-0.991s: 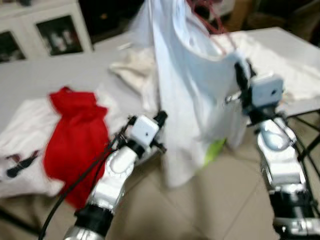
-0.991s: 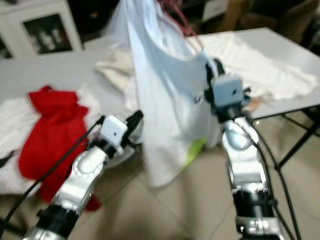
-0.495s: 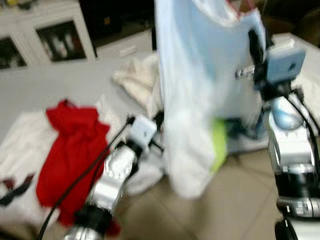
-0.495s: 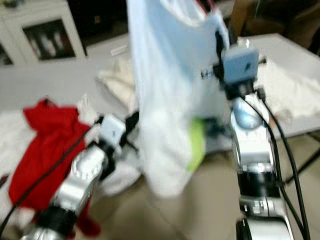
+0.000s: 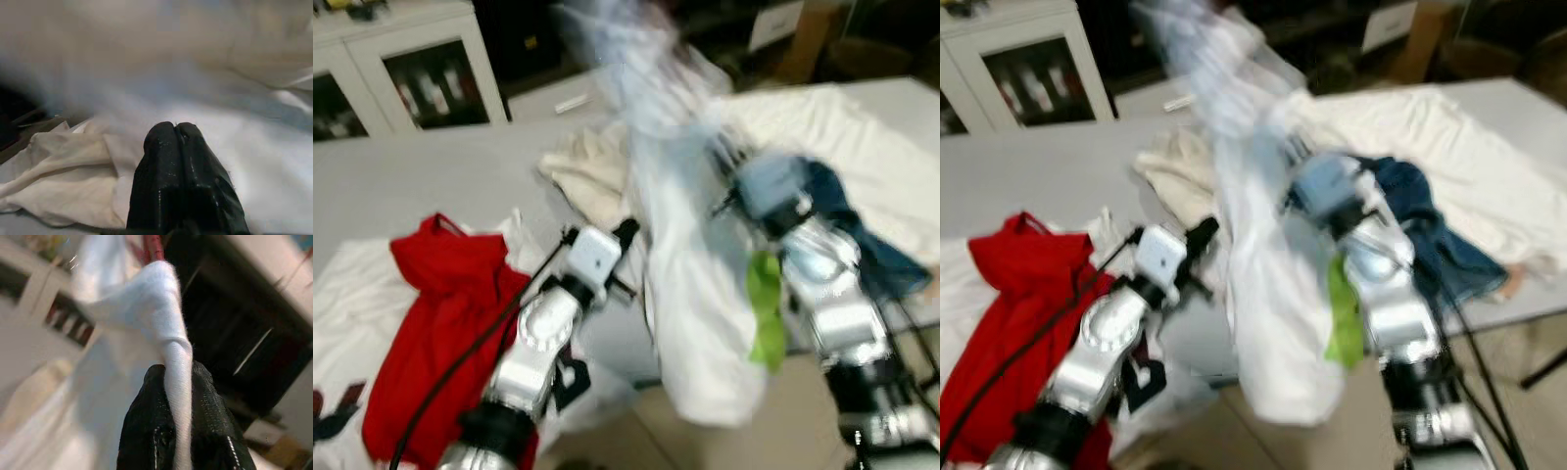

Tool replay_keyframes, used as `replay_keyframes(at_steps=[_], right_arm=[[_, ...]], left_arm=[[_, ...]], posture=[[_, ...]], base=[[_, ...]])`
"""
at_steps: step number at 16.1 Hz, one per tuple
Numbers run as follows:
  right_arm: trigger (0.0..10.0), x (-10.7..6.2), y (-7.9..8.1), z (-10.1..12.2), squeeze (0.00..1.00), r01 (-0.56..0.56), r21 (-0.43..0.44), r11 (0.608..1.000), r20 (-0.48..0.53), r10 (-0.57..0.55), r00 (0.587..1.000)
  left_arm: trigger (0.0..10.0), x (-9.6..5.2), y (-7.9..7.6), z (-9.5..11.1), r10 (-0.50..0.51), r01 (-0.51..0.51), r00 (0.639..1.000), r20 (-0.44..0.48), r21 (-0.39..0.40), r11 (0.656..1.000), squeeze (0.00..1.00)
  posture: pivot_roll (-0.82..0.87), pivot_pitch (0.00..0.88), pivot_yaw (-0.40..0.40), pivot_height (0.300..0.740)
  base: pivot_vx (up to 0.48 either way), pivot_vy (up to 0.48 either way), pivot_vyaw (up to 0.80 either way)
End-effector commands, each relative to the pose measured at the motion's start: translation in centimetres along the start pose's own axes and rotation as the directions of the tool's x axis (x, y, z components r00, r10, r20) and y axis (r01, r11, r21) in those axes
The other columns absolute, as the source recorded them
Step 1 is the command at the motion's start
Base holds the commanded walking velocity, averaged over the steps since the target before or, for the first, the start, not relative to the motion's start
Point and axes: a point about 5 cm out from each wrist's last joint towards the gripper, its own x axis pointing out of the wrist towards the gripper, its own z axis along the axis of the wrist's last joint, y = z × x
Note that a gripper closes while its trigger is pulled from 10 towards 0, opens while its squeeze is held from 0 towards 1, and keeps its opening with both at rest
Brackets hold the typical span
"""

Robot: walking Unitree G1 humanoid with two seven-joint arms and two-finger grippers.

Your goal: Hang hanger

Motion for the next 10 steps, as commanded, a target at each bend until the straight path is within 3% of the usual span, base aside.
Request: replay_keyframes(at_steps=[1, 4, 5, 6, 7, 8, 10], right_arm=[[10.0, -0.4, -0.3, -0.1, 0.00, -0.006, -0.025, 1.000, -0.011, 0.006, 1.000], [10.0, -1.1, 0.0, -0.5, 0.00, -0.034, -0.065, 0.997, -0.028, 0.032, 0.999], [10.0, -2.5, 0.1, -0.7, 0.00, -0.069, -0.120, 0.990, -0.017, 0.067, 0.998], [10.0, -2.8, 0.1, -0.7, 0.00, -0.070, -0.123, 0.990, -0.009, 0.070, 0.998], [10.0, -4.1, -0.4, -0.3, 0.00, -0.068, -0.127, 0.990, 0.021, 0.071, 0.997], [10.0, -4.4, -0.6, -0.3, 0.00, -0.066, -0.131, 0.989, 0.023, 0.069, 0.997], [10.0, -5.9, -1.6, -0.9, 0.00, -0.071, -0.238, 0.969, -0.016, 0.069, 0.997]], left_arm=[[10.0, 0.3, -0.3, 0.7, -0.013, 0.013, 1.000, 0.029, 0.001, 1.000, 0.00], [10.0, 0.3, -0.3, 0.7, -0.010, 0.010, 0.999, 0.034, 0.003, 1.000, 0.00], [10.0, 0.2, -0.2, 0.9, -0.009, 0.008, 0.999, 0.046, 0.023, 1.000, 0.00], [10.0, 0.2, -0.1, 0.9, -0.010, 0.008, 0.999, 0.049, 0.031, 0.999, 0.00], [10.0, 0.4, 0.1, 1.2, -0.003, 0.000, 0.998, 0.063, 0.043, 0.999, 0.00], [10.0, 0.4, 0.2, 1.3, 0.000, -0.003, 0.998, 0.066, 0.042, 0.999, 0.00], [10.0, 0.9, 1.0, 1.8, 0.033, -0.034, 0.996, 0.088, 0.017, 0.999, 0.00]], posture=[[0.07, 0.000, 0.051, 0.740], [0.07, 0.000, 0.053, 0.740], [0.07, 0.000, 0.055, 0.740], [0.07, 0.000, 0.055, 0.740], [0.07, 0.000, 0.054, 0.740], [0.07, 0.000, 0.054, 0.740], [0.05, 0.000, 0.060, 0.740]], base=[[0.000, 0.000, 0.00], [0.000, 0.000, 0.00], [0.000, 0.000, 0.00], [0.000, 0.000, 0.00], [0.000, 0.000, 0.00], [0.000, 0.000, 0.00], [0.000, 0.000, 0.00]])
